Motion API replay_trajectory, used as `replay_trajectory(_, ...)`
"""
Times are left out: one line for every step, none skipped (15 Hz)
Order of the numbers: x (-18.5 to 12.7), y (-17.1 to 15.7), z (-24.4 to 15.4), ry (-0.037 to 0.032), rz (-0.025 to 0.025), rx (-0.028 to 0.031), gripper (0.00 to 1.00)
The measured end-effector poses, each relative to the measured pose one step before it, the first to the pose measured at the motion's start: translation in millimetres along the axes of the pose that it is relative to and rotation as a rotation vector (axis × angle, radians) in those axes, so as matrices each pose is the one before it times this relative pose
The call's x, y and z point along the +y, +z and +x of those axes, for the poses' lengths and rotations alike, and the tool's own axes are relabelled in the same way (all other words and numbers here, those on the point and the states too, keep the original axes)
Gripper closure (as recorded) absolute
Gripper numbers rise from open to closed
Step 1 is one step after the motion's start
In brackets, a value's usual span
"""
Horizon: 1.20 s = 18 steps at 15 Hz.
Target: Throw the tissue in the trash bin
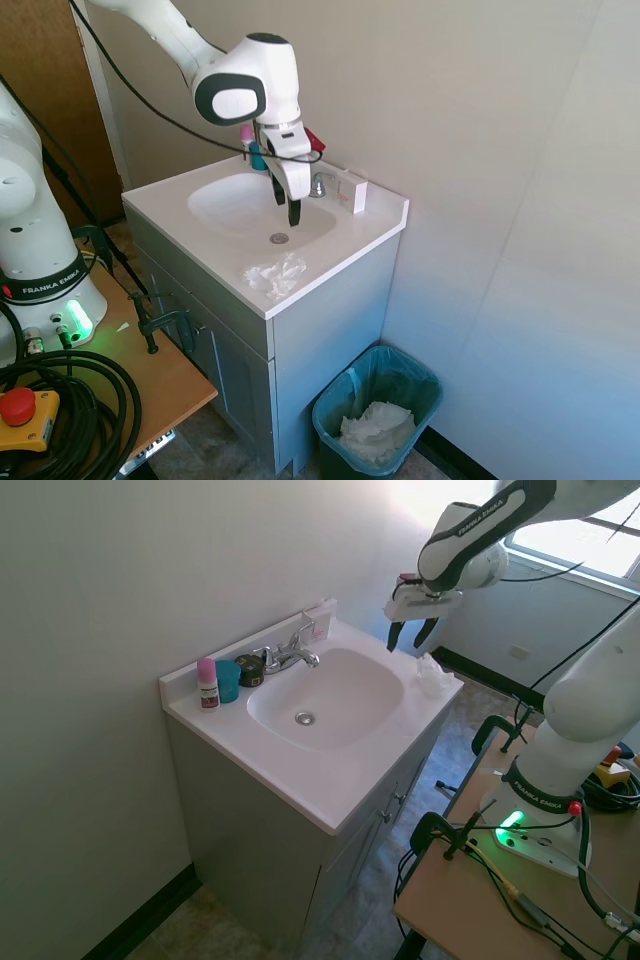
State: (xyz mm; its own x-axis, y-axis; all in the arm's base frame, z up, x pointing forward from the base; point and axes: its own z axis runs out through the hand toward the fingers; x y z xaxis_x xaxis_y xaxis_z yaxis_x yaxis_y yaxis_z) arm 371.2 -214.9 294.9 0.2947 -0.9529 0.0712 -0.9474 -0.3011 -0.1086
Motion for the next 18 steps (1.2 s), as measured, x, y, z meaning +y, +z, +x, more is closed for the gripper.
replay_trajectory(10.46,8.81,5.33,0.01558,-0.0062,0.00133,0.0)
replay_trajectory(8.41,7.1,2.73,0.00925,-0.00463,0.00098,0.0)
replay_trajectory(9.16,7.07,1.83,0.00752,-0.00482,0.00054,0.0)
replay_trajectory(8.56,5.51,-0.1,0.0052,-0.00453,-0.00198,0.0)
replay_trajectory(5.78,5.16,-0.15,0.00197,-0.00399,-0.00162,0.0)
replay_trajectory(2.89,4.05,-1.65,-0.00155,-0.0035,-0.00237,0.0)
replay_trajectory(0.69,4.37,-1.33,-0.00111,-0.00562,-0.00634,1.0)
replay_trajectory(-0.01,3.75,-1.22,-0.00166,-0.00226,-0.00727,1.0)
replay_trajectory(-0.91,2.31,-0.5,-0.00312,0.00057,-0.00615,1.0)
replay_trajectory(-1.92,-0.27,2.18,-0.00346,0.00554,-0.00416,1.0)
replay_trajectory(-2.43,-2.97,3.93,-0.00068,0.0087,-0.00404,1.0)
replay_trajectory(-1.45,-1.58,2.32,-0.00192,0.00543,-0.00503,1.0)
replay_trajectory(-0.34,1.07,-0.74,-0.0018,0.00136,-0.00646,1.0)
replay_trajectory(-1.7,2.59,-2.41,-0.00575,-0.00204,-0.00646,1.0)
replay_trajectory(-1.63,2.72,-2.25,-0.00648,-0.00291,-0.00575,1.0)
replay_trajectory(-0.44,3.04,-1.54,-0.0069,-0.0034,-0.0066,1.0)
replay_trajectory(0.35,2.37,-0.18,-0.00695,-0.00301,-0.00408,1.0)
replay_trajectory(-0.18,0.36,2.22,-0.00496,0.00037,0.00003,1.0)
